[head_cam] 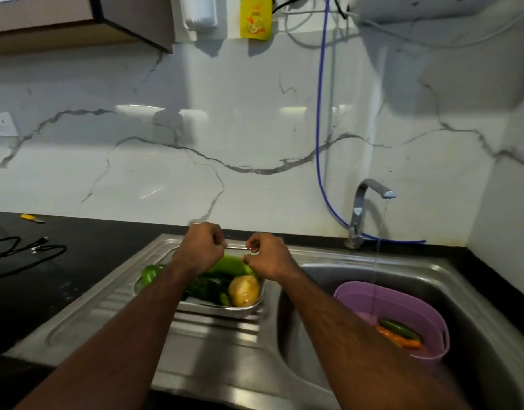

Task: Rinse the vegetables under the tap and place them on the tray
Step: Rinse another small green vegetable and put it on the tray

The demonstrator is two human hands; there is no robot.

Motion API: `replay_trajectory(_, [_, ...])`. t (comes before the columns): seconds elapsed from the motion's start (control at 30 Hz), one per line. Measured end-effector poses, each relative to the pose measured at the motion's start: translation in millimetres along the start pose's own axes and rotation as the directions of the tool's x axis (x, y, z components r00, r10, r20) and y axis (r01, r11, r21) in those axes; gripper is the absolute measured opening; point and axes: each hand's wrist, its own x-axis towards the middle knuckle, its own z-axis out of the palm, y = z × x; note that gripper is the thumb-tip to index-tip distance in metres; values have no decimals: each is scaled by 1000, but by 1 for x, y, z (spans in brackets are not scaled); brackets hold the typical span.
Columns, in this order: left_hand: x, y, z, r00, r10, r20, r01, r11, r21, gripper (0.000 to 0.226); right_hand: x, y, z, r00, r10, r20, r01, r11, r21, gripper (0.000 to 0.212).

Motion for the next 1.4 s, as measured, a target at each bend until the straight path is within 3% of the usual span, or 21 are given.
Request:
replay_trajectory(0.27, [9,98,92,983,131,127,-107,978,-180,14,-27,95,-94,983,148,-110,-157,984,-79,5])
replay_trajectory(0.43, [-7,156,165,966,152,211,-89,955,-283,7,-54,157,-127,945,272,-182,-294,950,-107,11])
replay_trajectory(0.57, [-28,178,217,955,94,282,6,943,-333,11,-72,200,-129,900,385,-203,-412,903,-118,16])
replay_trajectory(0.9, [-27,170,280,961,-80,266,180,909,-375,10,-67,251,-113,872,452,-186,-479,866,-141,20])
replay_trajectory(1.07, [-30,158,306,937,-15,350,152,918,-368,9,-60,282,-109,828,520,-211,-560,791,-247,15])
replay_trajectory(1.27, [-23,168,316,930,99,354,43,927,-372,9,-68,323,-103,767,631,-117,-615,670,-416,53])
replay_trajectory(1.4, [-23,164,320,910,99,403,52,936,-349,12,-71,325,-96,782,619,-67,-547,632,-549,47])
